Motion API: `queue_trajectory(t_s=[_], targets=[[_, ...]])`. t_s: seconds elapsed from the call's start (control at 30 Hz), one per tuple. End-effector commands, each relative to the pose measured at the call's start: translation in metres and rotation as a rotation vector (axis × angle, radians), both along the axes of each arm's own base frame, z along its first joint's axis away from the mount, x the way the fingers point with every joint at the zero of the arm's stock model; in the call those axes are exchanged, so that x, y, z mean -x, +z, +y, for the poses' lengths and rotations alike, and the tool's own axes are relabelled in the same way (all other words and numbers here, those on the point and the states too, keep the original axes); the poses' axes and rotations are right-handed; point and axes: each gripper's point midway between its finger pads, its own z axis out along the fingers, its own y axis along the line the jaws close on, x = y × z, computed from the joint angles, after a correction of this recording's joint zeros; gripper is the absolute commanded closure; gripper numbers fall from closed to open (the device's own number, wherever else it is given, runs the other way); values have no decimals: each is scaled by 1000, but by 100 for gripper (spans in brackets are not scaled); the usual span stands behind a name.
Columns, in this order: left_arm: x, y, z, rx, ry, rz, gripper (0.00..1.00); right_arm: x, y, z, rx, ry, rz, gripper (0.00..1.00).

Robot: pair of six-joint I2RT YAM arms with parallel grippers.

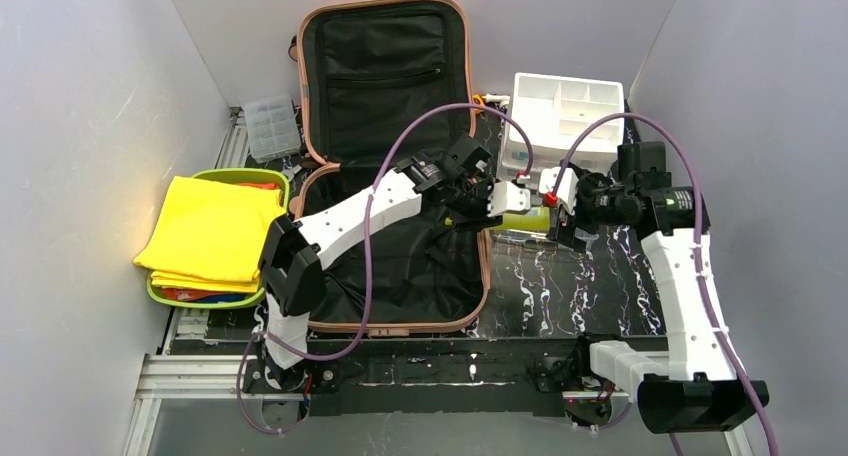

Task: Open, take out, and arrange the luggage
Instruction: Pass from the left arm to the right

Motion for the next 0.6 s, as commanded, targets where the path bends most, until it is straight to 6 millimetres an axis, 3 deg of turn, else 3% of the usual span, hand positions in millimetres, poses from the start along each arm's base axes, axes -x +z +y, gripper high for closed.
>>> queue_trajectory(t_s=[0.0,0.17,0.57], targets=[[9,49,9,98,0,-37,100,6,-3,28,-141,114,64,2],[12,49,14,88,9,-24,100,12,-9,45,-236,189,122,2],[20,54,11,107,16,25,100,-1,-33,51,-231,183,133,3]])
